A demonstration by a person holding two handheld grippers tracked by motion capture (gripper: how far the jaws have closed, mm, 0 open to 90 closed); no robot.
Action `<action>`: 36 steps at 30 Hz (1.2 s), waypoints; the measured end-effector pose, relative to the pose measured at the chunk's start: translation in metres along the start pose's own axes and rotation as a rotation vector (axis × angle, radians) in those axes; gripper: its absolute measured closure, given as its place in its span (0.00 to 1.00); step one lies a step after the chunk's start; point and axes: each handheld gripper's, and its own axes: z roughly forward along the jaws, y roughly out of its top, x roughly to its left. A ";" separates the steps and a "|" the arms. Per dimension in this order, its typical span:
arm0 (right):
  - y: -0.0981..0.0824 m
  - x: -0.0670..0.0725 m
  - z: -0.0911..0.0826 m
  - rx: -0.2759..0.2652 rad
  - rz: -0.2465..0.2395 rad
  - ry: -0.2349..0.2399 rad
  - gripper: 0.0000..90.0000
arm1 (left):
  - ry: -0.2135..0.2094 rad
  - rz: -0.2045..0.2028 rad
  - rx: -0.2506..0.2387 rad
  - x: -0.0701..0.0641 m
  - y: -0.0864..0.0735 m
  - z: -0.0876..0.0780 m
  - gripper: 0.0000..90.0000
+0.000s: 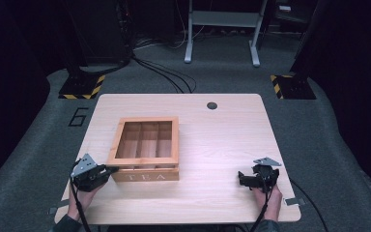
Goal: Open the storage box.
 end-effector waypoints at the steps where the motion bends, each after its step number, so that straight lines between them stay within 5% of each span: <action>1: 0.000 0.000 0.000 0.000 0.000 0.000 0.00 | 0.001 -0.005 -0.001 0.000 -0.001 -0.002 0.85; 7: 0.000 0.000 0.000 0.000 0.001 0.000 0.00 | 0.011 -0.012 -0.004 0.001 -0.006 -0.013 0.77; 11: 0.000 0.000 0.000 0.000 0.002 -0.001 0.00 | 0.006 -0.005 0.062 -0.001 -0.019 -0.010 0.65; 13: 0.000 0.000 0.000 -0.001 0.000 -0.002 0.00 | -0.019 -0.038 0.079 -0.001 -0.030 -0.010 0.59; 20: 0.000 0.000 0.000 0.000 -0.003 -0.001 0.00 | 0.029 -0.102 0.178 0.006 -0.058 -0.011 0.31; 22: 0.000 0.000 0.000 0.001 -0.003 -0.001 0.00 | 0.039 -0.093 0.195 0.007 -0.059 -0.013 0.25; 27: 0.000 0.000 0.000 0.002 -0.002 -0.001 0.00 | 0.071 -0.092 0.254 0.012 -0.061 -0.013 0.19; 32: 0.000 0.000 0.000 0.002 -0.002 -0.001 0.00 | 0.130 -0.052 0.279 0.014 -0.063 -0.014 0.17; 36: 0.000 0.000 0.000 0.002 0.000 -0.003 0.00 | 0.139 -0.058 0.280 0.018 -0.062 -0.014 0.16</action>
